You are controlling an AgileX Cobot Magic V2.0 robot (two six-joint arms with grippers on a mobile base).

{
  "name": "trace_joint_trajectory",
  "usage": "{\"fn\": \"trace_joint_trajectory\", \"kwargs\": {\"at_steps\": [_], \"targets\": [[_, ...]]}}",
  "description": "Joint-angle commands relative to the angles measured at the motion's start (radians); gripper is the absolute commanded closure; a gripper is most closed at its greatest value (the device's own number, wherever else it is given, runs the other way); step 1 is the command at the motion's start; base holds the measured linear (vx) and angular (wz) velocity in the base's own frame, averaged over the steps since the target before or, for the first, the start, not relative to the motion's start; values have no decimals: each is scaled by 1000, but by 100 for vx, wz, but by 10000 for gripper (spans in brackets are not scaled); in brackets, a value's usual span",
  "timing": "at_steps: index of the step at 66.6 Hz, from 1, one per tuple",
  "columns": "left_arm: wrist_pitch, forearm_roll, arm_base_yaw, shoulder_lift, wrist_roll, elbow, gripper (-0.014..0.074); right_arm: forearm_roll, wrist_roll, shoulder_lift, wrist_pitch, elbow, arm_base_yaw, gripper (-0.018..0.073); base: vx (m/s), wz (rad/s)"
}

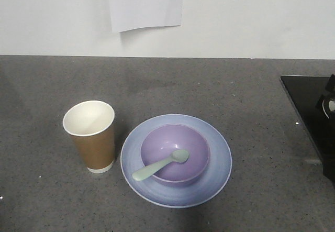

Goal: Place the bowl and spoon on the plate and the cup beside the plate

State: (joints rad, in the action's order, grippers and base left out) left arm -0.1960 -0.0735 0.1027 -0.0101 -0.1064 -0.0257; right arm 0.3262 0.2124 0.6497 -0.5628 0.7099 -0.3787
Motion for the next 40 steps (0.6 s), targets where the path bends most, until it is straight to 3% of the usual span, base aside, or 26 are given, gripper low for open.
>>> {"fn": "trace_joint_trajectory", "kwargs": {"at_steps": [1,40], "targets": [[100,-9,2,-15,4,8,604,21,2,6,67,24,8,562,0,0],[94,-9,2,-15,4,8,604,21,2,6,67,24,8,562,0,0]]}}
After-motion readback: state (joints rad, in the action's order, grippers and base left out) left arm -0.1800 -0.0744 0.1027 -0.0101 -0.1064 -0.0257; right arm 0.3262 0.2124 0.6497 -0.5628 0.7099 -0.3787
